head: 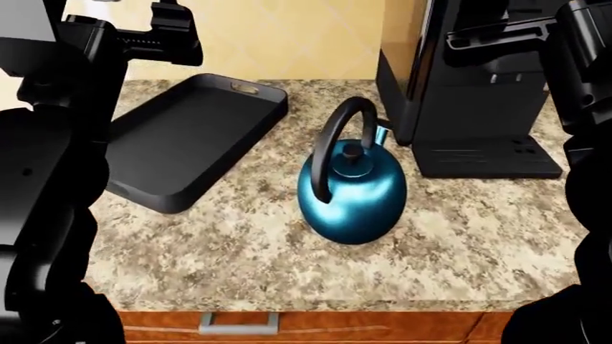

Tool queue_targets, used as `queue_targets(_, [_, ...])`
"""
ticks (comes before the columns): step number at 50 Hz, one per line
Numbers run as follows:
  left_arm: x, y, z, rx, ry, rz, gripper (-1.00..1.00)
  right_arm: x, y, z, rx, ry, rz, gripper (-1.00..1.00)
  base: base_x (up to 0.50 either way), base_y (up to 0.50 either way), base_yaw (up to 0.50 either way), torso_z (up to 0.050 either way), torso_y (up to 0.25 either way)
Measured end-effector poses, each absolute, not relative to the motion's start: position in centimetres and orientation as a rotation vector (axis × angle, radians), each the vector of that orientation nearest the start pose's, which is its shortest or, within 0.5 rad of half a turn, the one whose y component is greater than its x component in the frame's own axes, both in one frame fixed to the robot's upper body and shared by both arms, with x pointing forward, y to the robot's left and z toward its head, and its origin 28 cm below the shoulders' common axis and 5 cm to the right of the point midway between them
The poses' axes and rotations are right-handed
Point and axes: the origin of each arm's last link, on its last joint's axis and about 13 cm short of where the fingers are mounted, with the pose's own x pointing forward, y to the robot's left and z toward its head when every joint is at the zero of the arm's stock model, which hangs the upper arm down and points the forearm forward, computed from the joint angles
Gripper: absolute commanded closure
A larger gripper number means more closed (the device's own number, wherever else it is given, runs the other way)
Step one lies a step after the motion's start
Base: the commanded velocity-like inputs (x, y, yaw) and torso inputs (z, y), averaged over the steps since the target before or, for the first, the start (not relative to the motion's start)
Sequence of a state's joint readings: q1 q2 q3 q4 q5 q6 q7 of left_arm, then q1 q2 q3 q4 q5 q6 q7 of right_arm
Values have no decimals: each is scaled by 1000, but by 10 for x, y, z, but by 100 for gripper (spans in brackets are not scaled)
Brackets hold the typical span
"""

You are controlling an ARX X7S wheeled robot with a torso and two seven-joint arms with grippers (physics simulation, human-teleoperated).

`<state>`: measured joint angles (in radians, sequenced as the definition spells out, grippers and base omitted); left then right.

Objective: Pick the kettle from the counter and place it on the tray. Then pick the mug from the cabinet and place it on the tray. Then close the cabinet doors.

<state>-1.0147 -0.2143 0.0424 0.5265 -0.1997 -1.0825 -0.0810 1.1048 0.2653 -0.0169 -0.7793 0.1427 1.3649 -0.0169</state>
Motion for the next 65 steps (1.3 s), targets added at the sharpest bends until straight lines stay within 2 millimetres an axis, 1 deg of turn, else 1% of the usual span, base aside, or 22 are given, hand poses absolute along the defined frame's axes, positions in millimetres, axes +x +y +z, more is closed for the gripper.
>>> queue_targets(5, [281, 232, 313, 116, -446, 10, -100, 239, -135, 335, -201, -504, -27, -100, 348, 99, 0, 0, 0])
queue_targets(17, [279, 232, 316, 124, -450, 7, -100, 237, -135, 339, -206, -516, -28, -100, 349, 312, 0, 0, 0])
queue_targets(25, [278, 232, 318, 127, -452, 7, -100, 235, -135, 341, -206, -520, -26, -100, 283, 23, 0, 0, 0])
queue_targets(35, [277, 230, 320, 123, -446, -6, -100, 233, -137, 343, -205, -517, -29, -100, 23, 0, 0, 0, 2])
queue_targets(41, [270, 227, 331, 114, -409, -45, -100, 229, -139, 353, -221, -515, -37, -100, 0, 0, 0, 0, 0])
queue_targets(48, [267, 220, 353, 64, -301, -65, -100, 224, -141, 369, -253, -522, -50, -100, 0, 0, 0, 0, 0])
queue_targets(51, [264, 210, 361, 54, -236, -127, -100, 221, -141, 377, -269, -525, -57, -100, 0, 0, 0, 0, 0])
queue_targets(56, [251, 191, 366, 53, -134, -309, -100, 215, -142, 385, -294, -525, -72, -100, 0, 0, 0, 0, 0])
queue_targets(65, [230, 173, 361, 68, 34, -540, -100, 207, -147, 391, -320, -522, -104, -100, 0, 0, 0, 0, 0])
